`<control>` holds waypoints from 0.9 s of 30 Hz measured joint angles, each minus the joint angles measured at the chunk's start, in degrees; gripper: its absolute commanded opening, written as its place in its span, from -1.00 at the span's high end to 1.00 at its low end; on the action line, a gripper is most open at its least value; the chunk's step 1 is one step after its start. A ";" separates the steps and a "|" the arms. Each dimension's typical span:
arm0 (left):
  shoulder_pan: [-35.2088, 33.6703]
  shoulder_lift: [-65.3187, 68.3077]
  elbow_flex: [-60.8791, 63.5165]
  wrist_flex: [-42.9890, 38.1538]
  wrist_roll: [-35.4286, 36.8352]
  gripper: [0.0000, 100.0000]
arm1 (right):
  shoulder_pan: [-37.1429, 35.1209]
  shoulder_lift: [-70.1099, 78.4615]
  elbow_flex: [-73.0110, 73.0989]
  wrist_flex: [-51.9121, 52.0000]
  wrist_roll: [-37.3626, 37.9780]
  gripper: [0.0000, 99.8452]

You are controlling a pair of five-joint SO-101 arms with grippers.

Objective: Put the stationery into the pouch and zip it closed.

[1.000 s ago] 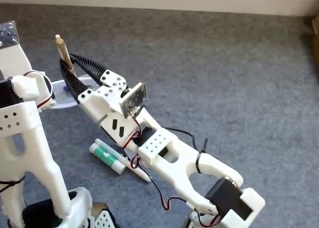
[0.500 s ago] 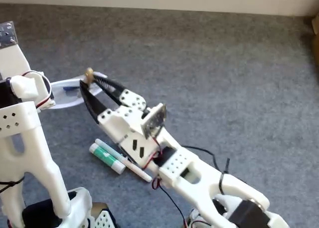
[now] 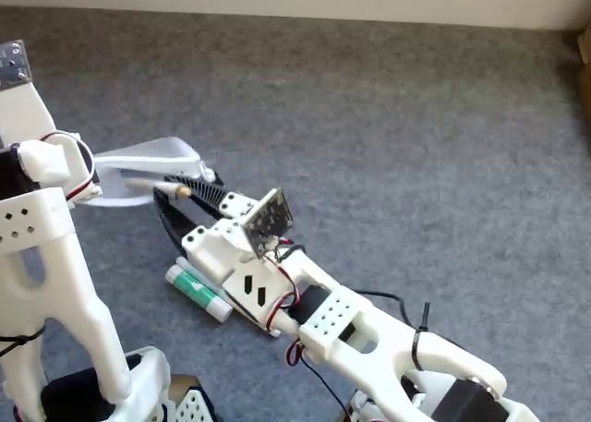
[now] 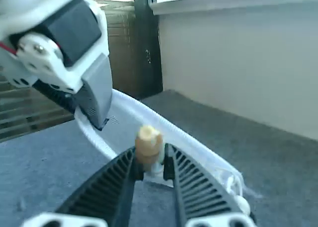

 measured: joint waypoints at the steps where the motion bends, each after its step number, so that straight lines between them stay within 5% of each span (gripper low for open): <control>1: 0.00 0.00 0.00 0.00 0.00 0.99 | -0.26 0.00 0.00 0.26 -1.23 0.68; 11: 0.26 0.00 0.53 0.00 0.00 0.99 | -1.14 -7.47 -0.09 10.46 -2.64 0.68; 19: 0.00 -0.09 2.02 0.00 0.00 0.99 | -0.97 -25.49 -2.46 32.97 -2.64 0.68; 27: -4.57 -0.09 2.02 0.00 0.00 0.99 | -0.97 -28.31 -10.29 56.97 -2.64 0.68</control>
